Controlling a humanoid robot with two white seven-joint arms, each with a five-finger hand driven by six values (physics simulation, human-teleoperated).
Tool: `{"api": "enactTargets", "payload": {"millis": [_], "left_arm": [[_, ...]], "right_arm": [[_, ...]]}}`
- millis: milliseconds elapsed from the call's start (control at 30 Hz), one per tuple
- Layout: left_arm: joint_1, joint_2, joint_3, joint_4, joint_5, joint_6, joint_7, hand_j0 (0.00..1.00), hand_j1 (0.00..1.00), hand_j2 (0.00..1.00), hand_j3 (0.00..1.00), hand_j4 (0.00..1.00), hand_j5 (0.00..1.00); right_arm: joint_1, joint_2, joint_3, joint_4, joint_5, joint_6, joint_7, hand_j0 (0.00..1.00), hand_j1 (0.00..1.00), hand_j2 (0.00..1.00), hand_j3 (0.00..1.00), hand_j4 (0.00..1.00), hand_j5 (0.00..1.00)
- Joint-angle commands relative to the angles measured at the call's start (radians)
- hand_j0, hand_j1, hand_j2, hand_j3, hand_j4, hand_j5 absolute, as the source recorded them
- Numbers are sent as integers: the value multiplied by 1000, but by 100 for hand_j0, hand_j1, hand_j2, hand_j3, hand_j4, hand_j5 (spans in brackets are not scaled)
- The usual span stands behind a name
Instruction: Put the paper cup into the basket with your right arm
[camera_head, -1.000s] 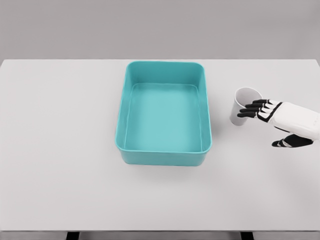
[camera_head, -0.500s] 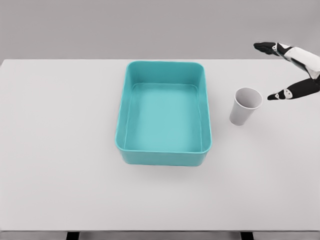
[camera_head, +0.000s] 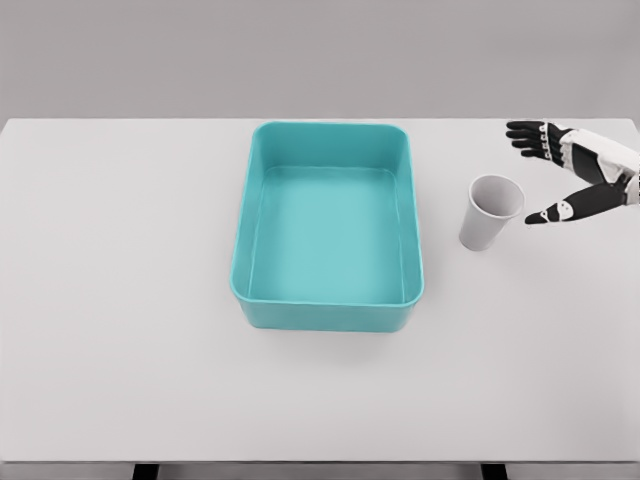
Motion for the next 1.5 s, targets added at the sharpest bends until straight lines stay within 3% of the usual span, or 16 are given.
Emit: {"api": "enactTargets", "payload": {"millis": [0,100,367,1033,1467], "left_arm": [[0,0,0,0,0,0,0,100,100,100,100,100,100],[0,0,0,0,0,0,0,100,100,100,100,100,100],[0,0,0,0,0,0,0,100,100,100,100,100,100],[0,0,0,0,0,0,0,100,100,100,100,100,100],[0,0,0,0,0,0,0,100,100,100,100,100,100]], "right_arm": [[-5,0,47,26,-5,1,0,100,100,100,100,100,100],[-46,6,104,65,3,-19,0,100,100,100,100,100,100],[-51,0,145,69,24,-42,0,100,100,100,100,100,100],[-77,20,163,163,101,-121,0,100,100,100,100,100,100],[-109,87,173,217,153,-137,0,100,100,100,100,100,100]]}}
